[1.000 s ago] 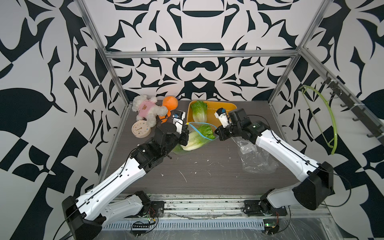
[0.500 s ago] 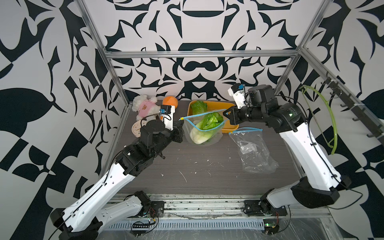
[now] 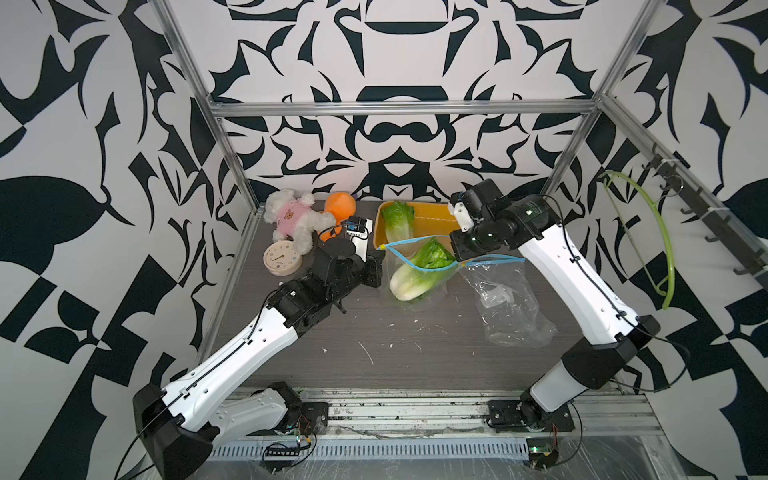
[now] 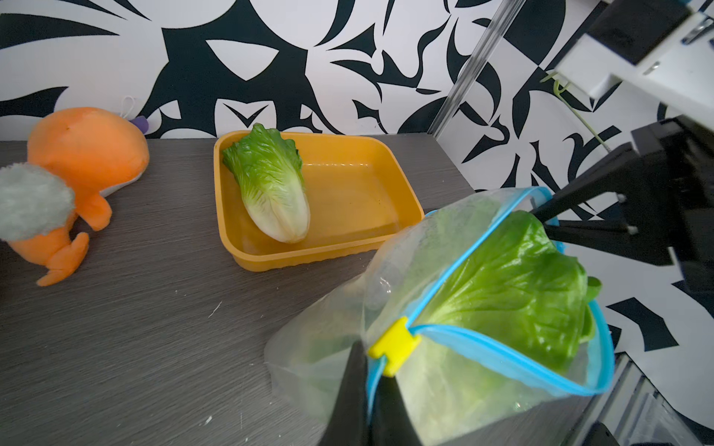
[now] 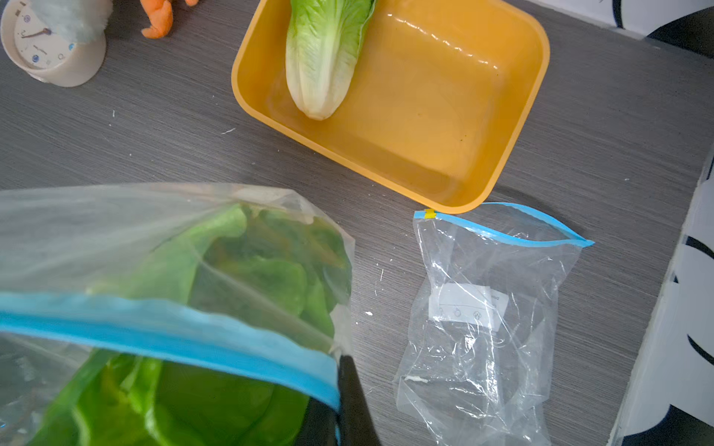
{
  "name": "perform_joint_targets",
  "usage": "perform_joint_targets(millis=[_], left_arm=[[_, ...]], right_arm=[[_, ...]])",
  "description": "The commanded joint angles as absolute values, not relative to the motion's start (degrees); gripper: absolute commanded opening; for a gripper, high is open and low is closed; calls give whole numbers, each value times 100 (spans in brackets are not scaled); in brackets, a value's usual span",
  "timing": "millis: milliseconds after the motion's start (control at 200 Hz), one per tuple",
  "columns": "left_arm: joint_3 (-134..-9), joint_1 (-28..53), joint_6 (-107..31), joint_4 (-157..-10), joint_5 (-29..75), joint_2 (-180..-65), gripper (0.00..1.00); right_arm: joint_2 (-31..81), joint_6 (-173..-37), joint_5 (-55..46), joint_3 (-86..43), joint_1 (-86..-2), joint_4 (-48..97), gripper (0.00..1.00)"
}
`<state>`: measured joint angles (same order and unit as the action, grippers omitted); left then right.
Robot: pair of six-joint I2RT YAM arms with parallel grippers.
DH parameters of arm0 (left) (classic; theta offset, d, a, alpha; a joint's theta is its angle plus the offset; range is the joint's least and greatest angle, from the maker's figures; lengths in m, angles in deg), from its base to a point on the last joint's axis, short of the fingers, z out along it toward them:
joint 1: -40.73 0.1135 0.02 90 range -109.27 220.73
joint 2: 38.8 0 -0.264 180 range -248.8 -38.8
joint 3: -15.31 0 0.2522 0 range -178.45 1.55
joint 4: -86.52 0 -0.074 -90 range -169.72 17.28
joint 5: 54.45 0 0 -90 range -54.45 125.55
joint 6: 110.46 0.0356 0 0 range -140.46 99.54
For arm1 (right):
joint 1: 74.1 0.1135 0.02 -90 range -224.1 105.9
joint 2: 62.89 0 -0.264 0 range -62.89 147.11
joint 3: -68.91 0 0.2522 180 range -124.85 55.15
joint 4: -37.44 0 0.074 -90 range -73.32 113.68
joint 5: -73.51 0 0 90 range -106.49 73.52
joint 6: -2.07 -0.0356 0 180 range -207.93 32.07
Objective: Put the chinese cabbages into a zipper bag and zip it
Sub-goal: Adjust the zipper food storage bag at the center of the board.
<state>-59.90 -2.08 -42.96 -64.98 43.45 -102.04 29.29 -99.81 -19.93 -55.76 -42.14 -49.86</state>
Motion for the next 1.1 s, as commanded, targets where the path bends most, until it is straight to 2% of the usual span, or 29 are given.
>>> perform_joint_targets(millis=[0, 25, 60, 140, 375, 480, 570, 655, 795, 1095], left_arm=[[-6015, -164, -4305, -6619, 4334, -10265, 0], [-6015, -164, -4312, -6632, 4287, -10267, 0], [-5992, -164, -4320, -6689, 4226, -10248, 0], [-5968, -164, -4325, -6807, 4119, -10212, 0], [-6049, -164, -4337, -6735, 4185, -10278, 0], [-6085, -164, -4399, -6649, 4315, -10270, 0], [-6095, -165, -4462, -6611, 4449, -10261, 0], [-6127, -164, -4533, -6538, 4512, -10286, 0], [-6173, -164, -4595, -6503, 4558, -10293, 0], [-6340, -164, -4854, -6291, 4701, -10363, 0]], right_arm=[[2848, -9838, -2097, -5576, -4200, -4989, 0], [2824, -9883, -2025, -5596, -4200, -4970, 1], [2784, -9915, -1933, -5664, -4201, -4931, 15], [2811, -9948, -1930, -5979, -4137, -5053, 28], [3184, -10163, -2581, -7349, -3295, -5729, 43], [3585, -10360, -3173, -8098, -2702, -6310, 44], [3779, -10540, -3241, -8277, -2428, -6458, 38], [3897, -10664, -3214, -8267, -2203, -6496, 36], [3911, -10815, -3063, -8079, -1933, -6311, 29], [3362, -10998, -3776, -6906, -1876, -5921, 31]])
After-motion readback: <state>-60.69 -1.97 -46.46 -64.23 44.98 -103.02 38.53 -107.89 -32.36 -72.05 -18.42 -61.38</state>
